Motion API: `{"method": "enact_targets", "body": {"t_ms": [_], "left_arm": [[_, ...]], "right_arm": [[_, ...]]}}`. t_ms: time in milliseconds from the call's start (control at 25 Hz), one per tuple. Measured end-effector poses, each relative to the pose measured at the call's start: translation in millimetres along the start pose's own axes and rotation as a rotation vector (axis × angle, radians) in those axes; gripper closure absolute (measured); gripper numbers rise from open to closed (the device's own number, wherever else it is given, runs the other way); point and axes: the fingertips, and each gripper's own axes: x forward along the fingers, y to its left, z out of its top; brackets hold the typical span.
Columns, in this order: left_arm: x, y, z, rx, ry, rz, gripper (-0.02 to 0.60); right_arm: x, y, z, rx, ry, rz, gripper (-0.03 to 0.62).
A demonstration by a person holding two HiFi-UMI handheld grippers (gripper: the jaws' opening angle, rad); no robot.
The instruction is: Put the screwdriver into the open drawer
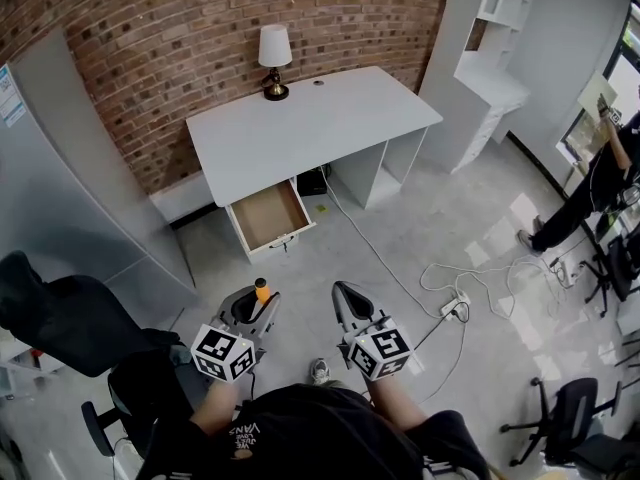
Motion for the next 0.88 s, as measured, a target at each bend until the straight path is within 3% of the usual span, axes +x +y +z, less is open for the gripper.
{"method": "enact_targets", "body": {"t_ms": [400,640,880], "left_arm": [[72,14,5,-0.03,-0.019,0.057,0.46],[97,40,2,-0.045,0.001,0.056,0.46],[123,95,10,-0.058,0.019,0.009,0.46]], "right_arm": [[35,-58,4,-0.02,0.043,0.068,0.599],[68,-77,0,-0.007,0.062,0.064,0.6],[126,-86,2,-0.002,0.061,0.005,0.6]]}}
